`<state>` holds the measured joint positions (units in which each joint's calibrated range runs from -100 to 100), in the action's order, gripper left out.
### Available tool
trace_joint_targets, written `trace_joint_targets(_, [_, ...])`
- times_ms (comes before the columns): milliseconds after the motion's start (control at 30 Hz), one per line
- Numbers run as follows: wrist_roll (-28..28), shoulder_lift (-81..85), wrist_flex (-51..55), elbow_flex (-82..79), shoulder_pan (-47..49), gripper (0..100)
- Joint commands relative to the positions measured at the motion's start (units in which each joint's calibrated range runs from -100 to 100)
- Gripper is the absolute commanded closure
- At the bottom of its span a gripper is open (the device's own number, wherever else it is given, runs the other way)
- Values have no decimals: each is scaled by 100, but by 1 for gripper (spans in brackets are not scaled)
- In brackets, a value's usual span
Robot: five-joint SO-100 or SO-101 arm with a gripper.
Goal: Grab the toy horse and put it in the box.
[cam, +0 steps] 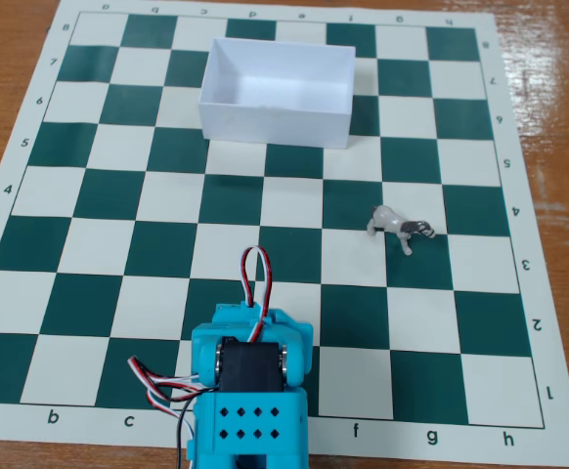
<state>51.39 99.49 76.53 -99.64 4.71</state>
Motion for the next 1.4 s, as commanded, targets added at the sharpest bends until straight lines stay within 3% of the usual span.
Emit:
trace_joint_targets(0, [6, 7, 21, -36, 65, 100])
trace_joint_targets(1100, [-106, 7, -12, -36, 172, 100])
trace_joint_targets(1367, [-96, 7, -87, -36, -428, 100])
